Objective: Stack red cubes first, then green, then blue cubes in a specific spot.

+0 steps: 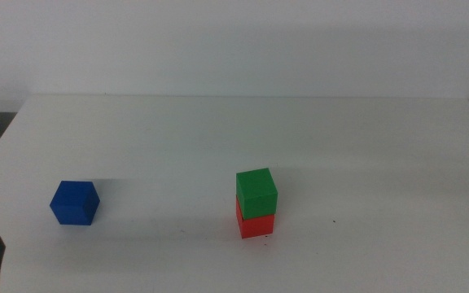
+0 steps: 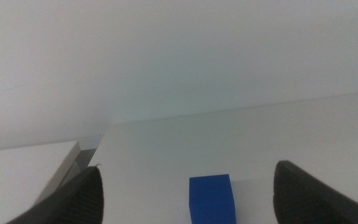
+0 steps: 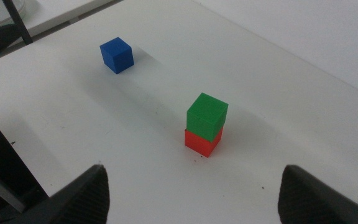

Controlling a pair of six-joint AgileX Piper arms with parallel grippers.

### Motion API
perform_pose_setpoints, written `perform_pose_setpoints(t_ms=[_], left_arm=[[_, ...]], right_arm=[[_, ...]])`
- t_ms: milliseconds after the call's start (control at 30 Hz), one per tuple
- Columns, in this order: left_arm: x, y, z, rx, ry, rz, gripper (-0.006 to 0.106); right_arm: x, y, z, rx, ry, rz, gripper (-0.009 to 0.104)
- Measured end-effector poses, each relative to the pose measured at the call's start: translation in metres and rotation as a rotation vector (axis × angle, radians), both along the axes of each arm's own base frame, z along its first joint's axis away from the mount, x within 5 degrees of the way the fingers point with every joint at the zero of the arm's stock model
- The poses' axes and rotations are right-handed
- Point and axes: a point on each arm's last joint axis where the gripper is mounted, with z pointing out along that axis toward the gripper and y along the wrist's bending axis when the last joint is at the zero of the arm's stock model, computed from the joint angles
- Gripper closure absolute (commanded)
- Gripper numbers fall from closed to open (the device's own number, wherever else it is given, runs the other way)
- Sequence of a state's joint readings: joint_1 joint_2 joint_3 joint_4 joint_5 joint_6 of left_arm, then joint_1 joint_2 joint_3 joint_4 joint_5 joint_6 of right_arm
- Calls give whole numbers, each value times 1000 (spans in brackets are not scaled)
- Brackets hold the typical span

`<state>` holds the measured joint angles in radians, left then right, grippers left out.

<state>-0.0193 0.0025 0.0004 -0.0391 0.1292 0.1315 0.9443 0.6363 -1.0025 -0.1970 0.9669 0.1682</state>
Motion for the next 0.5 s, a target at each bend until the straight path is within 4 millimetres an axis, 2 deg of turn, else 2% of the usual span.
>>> perform_pose_setpoints(t_ms=[133,167,233,333,400,500], left_arm=[[3,0,6,-12,39,-1,7],[5,0,18,-24,61,-2,7],[17,-2,52,-53,129,-8,7],[45,-4,103,-84,276,-22,7],[65,-6,126,-88,399,-32,7],[97,-9,143,-86,633,-49,7]], right_arm=[[0,0,0,-1,1,0,4],[0,0,0,-1,1,0,4],[0,0,0,-1,1,0,4],[0,0,0,-1,0,0,4],[0,0,0,-1,0,0,4],[0,0,0,-1,0,0,4]])
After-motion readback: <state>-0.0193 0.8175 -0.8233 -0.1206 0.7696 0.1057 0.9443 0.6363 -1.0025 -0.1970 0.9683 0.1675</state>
